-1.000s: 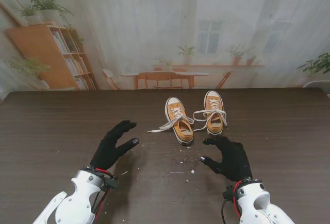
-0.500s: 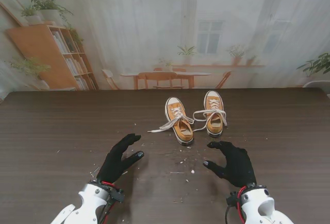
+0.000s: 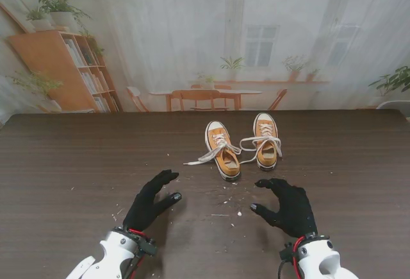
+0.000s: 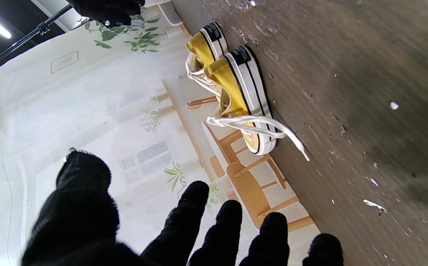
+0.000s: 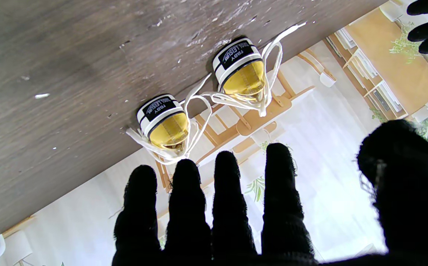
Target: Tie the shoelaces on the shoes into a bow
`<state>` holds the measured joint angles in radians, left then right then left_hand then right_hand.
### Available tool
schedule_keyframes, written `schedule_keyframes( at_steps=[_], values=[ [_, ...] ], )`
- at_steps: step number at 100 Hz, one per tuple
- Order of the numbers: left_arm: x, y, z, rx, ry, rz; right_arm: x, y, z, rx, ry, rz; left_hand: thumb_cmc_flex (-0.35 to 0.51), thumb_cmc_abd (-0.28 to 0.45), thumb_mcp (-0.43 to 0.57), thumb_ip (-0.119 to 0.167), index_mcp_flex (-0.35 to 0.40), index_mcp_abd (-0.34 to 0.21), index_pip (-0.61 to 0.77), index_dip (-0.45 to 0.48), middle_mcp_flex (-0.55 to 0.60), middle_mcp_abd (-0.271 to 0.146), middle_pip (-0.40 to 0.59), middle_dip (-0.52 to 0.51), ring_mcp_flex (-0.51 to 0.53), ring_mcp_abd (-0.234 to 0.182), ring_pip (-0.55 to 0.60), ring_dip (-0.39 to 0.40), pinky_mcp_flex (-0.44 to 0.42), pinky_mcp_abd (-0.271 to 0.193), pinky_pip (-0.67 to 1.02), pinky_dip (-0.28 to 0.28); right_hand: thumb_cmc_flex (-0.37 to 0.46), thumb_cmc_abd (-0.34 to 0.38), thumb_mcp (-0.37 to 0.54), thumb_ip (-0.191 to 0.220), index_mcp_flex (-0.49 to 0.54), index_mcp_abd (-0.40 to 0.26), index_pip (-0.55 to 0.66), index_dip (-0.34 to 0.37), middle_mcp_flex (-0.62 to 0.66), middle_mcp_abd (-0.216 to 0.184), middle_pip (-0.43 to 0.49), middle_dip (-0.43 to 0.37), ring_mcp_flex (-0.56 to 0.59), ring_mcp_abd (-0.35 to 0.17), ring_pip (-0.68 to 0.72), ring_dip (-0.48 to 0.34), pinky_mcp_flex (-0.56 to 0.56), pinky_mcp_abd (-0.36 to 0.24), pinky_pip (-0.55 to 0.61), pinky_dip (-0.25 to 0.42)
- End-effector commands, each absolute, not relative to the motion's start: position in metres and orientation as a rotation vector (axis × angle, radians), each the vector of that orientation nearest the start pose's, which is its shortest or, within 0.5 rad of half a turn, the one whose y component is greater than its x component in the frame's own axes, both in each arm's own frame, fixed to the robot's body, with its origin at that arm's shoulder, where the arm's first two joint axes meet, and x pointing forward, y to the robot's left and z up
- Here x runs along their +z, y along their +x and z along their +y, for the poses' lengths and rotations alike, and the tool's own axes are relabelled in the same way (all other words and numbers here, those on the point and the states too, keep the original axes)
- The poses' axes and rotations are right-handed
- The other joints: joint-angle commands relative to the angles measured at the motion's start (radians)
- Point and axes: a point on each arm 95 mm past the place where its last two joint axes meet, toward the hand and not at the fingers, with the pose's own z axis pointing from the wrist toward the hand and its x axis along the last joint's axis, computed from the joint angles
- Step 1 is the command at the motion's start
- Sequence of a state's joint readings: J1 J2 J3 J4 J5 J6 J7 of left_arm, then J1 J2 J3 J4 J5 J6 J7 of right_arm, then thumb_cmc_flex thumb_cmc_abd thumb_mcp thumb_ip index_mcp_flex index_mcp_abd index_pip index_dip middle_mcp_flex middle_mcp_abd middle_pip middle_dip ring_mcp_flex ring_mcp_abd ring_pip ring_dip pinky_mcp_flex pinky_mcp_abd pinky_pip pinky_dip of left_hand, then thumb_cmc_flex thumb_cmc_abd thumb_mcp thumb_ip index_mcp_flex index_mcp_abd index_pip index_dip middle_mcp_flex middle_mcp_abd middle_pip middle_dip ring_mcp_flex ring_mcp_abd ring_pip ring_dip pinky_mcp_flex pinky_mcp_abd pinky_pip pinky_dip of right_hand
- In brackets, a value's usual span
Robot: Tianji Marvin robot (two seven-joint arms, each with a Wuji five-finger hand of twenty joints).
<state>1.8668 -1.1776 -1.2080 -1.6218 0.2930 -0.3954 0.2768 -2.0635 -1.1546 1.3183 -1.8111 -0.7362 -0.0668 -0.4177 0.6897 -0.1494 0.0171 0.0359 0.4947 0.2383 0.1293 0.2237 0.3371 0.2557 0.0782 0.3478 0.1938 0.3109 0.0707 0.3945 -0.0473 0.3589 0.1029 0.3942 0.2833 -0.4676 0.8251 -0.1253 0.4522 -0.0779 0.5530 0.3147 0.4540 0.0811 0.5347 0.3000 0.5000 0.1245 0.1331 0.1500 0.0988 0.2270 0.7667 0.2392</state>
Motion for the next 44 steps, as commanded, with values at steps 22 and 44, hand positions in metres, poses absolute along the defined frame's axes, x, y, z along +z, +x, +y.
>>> schedule_keyframes(
  at_steps=[22,44],
  values=[
    [-0.3733,0.2916,-0.0342,-2.274,-1.825,0.818,-0.3595,0.2565,-0.0036,1.761,1.548,1.020,0.031,0.028,-0.001,0.016,0.004,-0.096,0.010,0.014,0.009,-0.023,-0.025,-0.017,-0.025,-0.023,-0.009,-0.028,-0.014,-0.039,-0.022,0.012,-0.023,0.012,0.015,0.035,-0.022,-0.021,0.010,-0.024,-0.024,-0.020,-0.006,-0.006,-0.009,-0.005,-0.004,-0.006,0.000,-0.021,-0.004,-0.007],
    [-0.3743,0.2911,-0.0346,-2.283,-1.833,0.821,-0.3604,0.2565,-0.0032,1.756,1.545,1.022,0.033,0.028,0.000,0.017,0.008,-0.092,0.009,0.014,0.009,-0.021,-0.025,-0.017,-0.026,-0.022,-0.009,-0.028,-0.015,-0.039,-0.023,0.013,-0.023,0.011,0.019,0.034,-0.017,-0.020,0.013,-0.024,-0.022,-0.020,-0.005,-0.006,-0.007,-0.002,-0.004,-0.004,0.003,-0.020,-0.003,-0.003]
  ],
)
